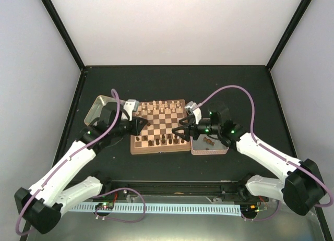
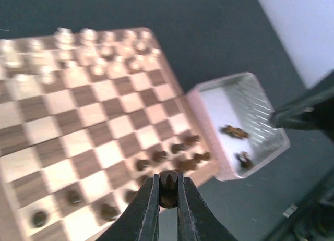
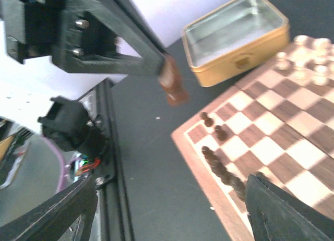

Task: Set up the chess pieces on the board
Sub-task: Place the chess piece on the chessboard.

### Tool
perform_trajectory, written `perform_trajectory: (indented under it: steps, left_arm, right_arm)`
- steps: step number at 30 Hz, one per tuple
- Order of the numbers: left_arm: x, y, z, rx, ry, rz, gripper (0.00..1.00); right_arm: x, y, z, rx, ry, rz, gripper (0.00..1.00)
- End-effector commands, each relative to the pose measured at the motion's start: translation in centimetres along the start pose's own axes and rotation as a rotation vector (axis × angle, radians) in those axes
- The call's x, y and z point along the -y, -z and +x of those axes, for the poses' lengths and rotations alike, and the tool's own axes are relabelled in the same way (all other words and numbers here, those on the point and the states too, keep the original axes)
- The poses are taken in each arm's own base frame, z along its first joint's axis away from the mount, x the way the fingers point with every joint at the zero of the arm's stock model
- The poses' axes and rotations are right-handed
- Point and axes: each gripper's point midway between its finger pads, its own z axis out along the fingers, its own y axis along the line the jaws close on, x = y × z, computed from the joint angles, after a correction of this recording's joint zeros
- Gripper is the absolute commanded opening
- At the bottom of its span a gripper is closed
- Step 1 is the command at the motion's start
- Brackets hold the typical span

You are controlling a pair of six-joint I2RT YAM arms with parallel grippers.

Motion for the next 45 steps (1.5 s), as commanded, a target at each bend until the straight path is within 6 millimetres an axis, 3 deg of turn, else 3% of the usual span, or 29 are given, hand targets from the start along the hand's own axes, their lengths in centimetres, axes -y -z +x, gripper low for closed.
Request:
perform_trajectory:
  steps: [1, 7, 19, 35, 45]
  left_arm:
    - [-6.3, 1.8, 2.3, 0.020, 0.013, -0.326, 0.02]
    - [-7.7, 0.3, 6.6, 0.011, 0.080, -0.304, 0.01]
    - [-8.8, -3.4, 9.2, -0.031, 0.062, -0.309, 0.03]
    - [-9.7, -5.3, 10.0, -0.042, -0.006, -0.361, 0.09]
    - [-9.9, -5.3, 10.8, -0.074, -0.011, -0.370, 0.30]
  right_arm:
    - [3.7, 1.4, -1.3, 0.091, -0.035, 0.247, 0.79]
    - [6.2, 3.1, -2.4, 0.168, -0.084, 0.426, 0.79]
    - [7.3, 4.5, -2.2, 0.204, -0.104, 0.519, 0.80]
    - [7.5, 4.6, -1.9, 0.201, -0.118, 0.531, 0.80]
    - [7.6, 4.8, -2.0, 0.209, -0.134, 0.541, 0.80]
